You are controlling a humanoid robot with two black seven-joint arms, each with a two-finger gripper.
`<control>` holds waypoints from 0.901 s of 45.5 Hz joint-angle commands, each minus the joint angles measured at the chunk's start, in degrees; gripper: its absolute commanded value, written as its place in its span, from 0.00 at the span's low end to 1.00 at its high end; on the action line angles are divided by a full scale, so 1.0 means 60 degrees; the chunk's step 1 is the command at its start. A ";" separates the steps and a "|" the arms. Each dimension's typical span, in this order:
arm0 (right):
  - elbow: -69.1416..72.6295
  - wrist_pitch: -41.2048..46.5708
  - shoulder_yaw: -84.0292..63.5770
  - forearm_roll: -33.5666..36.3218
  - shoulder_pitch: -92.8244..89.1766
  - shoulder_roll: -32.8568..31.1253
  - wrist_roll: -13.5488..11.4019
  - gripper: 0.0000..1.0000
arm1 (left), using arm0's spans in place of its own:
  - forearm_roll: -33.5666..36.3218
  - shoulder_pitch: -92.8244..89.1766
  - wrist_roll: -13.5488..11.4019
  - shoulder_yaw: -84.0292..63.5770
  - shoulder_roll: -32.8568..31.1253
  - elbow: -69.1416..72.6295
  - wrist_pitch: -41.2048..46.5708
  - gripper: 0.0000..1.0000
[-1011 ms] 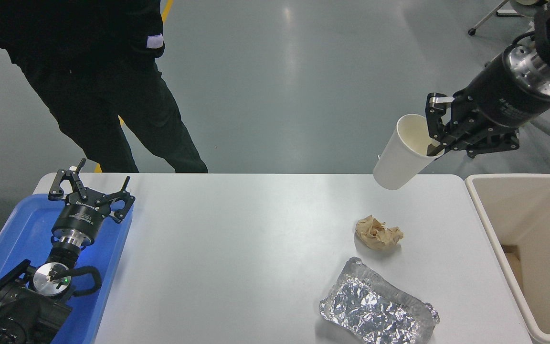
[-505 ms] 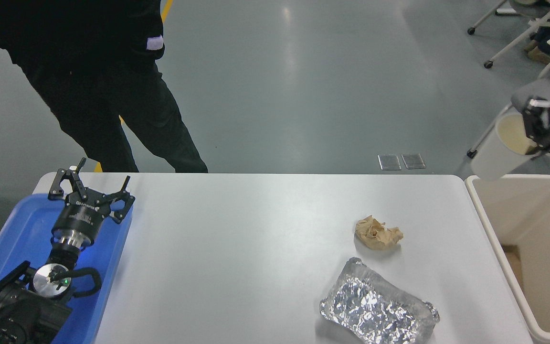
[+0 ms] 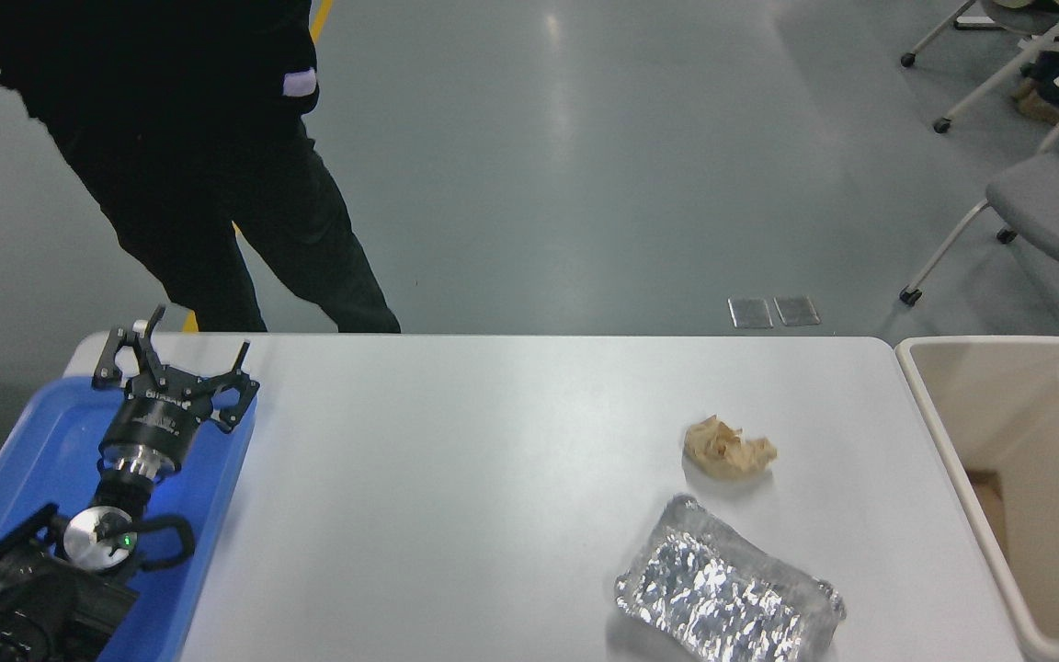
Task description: Pick up paper cup place in dustbin
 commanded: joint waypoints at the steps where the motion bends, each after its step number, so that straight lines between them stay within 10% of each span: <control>1: -0.3200 -0.0563 0.2018 -0.0088 -0.3542 0.0300 0.0019 0.00 | 0.0000 0.0001 0.0000 -0.0014 0.0000 0.0000 0.0000 0.99; 37: -0.5108 -0.1032 0.3924 -0.3019 -0.6226 0.1356 0.0004 0.00 | 0.0000 -0.0013 0.0000 -0.0014 0.0000 0.0000 0.0000 0.99; 41: -0.5108 -0.1046 0.3924 -0.3019 -0.6198 0.1356 0.0005 0.54 | 0.0000 -0.0013 0.0000 -0.0014 0.0000 0.0000 0.0000 0.99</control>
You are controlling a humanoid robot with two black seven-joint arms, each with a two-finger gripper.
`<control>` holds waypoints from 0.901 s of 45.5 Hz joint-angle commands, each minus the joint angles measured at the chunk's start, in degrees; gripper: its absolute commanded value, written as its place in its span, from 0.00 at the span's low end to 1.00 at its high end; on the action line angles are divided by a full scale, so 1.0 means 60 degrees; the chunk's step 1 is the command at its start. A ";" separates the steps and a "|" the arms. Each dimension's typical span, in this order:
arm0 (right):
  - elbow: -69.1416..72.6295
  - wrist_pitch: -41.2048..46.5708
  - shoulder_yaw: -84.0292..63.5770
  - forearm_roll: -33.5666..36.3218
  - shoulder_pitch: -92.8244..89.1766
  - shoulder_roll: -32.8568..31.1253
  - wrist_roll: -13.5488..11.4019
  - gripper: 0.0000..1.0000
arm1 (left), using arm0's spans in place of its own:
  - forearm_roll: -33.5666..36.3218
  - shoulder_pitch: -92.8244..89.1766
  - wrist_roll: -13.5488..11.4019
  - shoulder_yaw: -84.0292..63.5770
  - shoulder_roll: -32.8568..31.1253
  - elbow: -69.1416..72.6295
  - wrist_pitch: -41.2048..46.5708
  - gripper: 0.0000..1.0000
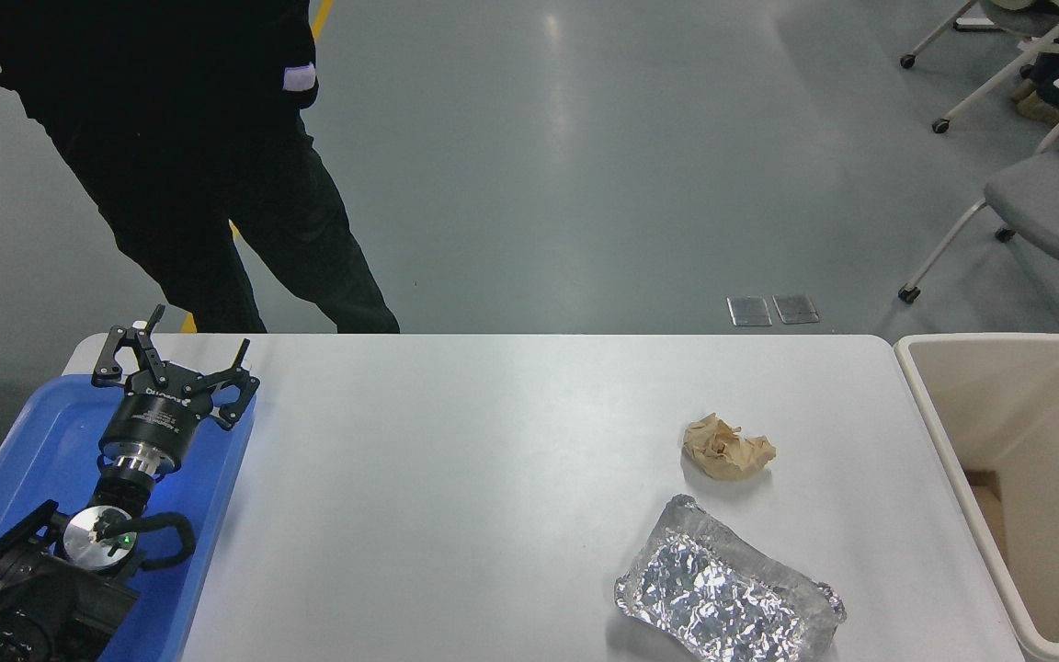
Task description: Pick up paper cup place in dustbin
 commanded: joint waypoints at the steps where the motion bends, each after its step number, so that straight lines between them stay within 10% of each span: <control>1: -0.0092 -0.0049 0.0367 -0.0294 -0.0202 0.0090 -0.0014 0.62 | 0.0000 0.0004 0.0000 0.0008 0.0000 0.0000 0.0000 0.99; 6: -0.0034 -0.0063 0.0367 -0.0279 -0.0085 0.0090 -0.0014 0.89 | 0.0000 -0.0010 0.0000 -0.0006 0.0000 0.0000 0.0000 0.99; 41: 0.7756 0.0332 -0.2826 -0.0089 0.6636 -0.0614 -0.0043 1.00 | 0.0014 -0.0025 0.0029 0.0023 0.0000 0.0000 0.0000 0.99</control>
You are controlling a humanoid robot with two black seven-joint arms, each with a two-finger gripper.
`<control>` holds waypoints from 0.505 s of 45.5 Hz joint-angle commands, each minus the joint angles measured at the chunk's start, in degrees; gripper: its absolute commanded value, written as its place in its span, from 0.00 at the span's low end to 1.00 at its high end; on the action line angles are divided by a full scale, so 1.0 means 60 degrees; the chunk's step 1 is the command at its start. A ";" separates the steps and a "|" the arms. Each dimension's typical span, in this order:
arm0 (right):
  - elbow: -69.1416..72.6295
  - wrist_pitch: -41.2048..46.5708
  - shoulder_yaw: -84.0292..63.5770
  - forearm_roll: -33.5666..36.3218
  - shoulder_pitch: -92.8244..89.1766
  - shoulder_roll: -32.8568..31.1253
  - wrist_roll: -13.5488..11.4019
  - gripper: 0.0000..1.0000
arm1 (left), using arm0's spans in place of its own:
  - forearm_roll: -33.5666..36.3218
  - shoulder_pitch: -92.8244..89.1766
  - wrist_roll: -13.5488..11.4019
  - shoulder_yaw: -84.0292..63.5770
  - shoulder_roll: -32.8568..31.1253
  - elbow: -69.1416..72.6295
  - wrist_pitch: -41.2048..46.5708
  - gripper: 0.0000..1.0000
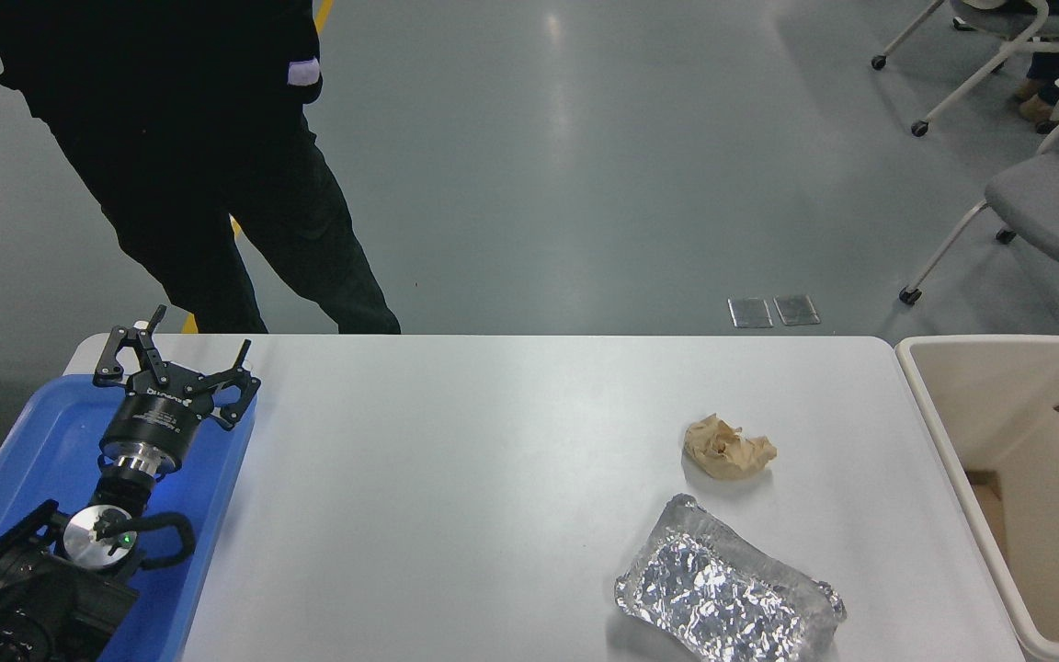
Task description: Pick up paper cup place in dustbin
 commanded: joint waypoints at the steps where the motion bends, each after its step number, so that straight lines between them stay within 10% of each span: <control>1: 0.3640 0.0132 -0.1478 0.0087 0.3038 0.0135 -0.0006 1.00 | 0.0001 -0.0001 0.0004 -0.0006 0.0001 0.0002 0.0000 0.99; 23: 0.5650 0.5491 -0.1743 0.0554 0.7170 0.3811 0.0023 1.00 | -0.0014 0.0014 -0.0010 -0.0006 0.0001 0.0002 0.0000 0.99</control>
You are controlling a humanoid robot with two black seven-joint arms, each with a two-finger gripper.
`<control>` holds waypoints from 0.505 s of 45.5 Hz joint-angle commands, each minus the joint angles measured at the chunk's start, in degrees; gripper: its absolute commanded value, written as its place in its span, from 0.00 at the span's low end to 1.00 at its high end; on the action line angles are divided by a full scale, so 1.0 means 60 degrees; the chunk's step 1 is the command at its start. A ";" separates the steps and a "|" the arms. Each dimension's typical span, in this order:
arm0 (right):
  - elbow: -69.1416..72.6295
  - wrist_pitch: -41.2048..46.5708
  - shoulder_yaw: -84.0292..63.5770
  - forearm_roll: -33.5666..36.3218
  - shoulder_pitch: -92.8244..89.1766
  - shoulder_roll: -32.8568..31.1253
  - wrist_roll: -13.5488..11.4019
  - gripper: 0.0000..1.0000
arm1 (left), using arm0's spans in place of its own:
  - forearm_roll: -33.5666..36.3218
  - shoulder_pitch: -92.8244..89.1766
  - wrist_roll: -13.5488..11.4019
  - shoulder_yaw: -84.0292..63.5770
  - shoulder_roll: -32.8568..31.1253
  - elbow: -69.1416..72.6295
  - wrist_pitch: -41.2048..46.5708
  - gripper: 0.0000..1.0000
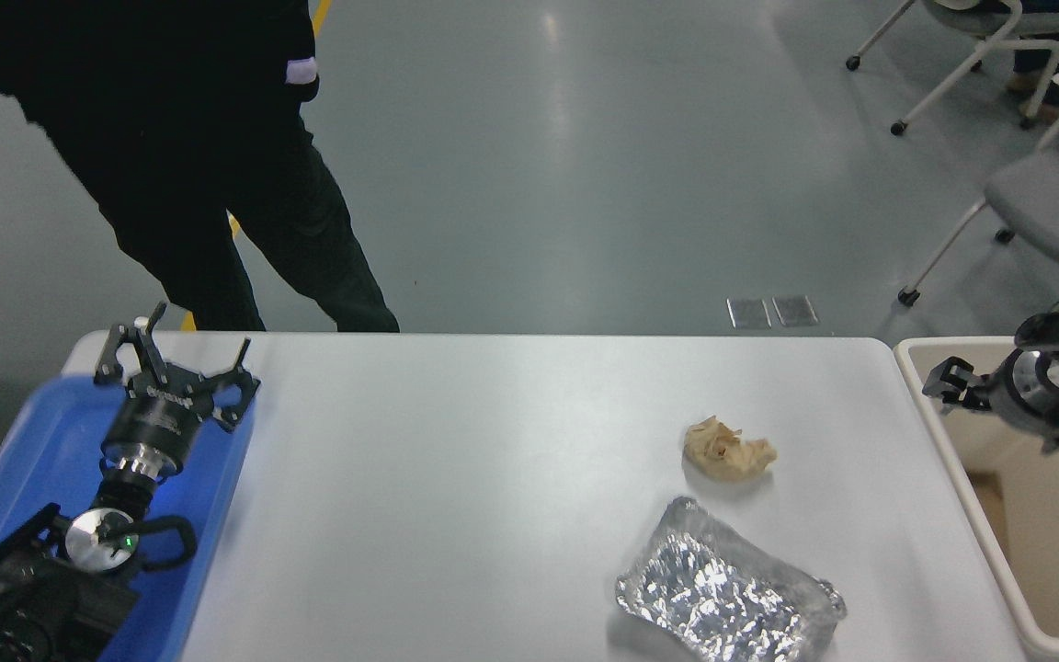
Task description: Pick up paper cup place in dustbin
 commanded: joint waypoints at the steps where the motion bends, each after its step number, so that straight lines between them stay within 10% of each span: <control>1: 0.0772 0.2829 0.0202 0.0563 0.1989 0.1888 0.0025 1.00 | -0.0002 0.0002 -0.0005 -0.0001 -0.0001 -0.0002 0.0000 0.99; 23: 0.1094 0.4120 0.0540 0.1136 0.3894 0.2300 0.0025 1.00 | 0.0013 -0.0013 0.0024 -0.0001 -0.0001 -0.0016 0.0000 0.99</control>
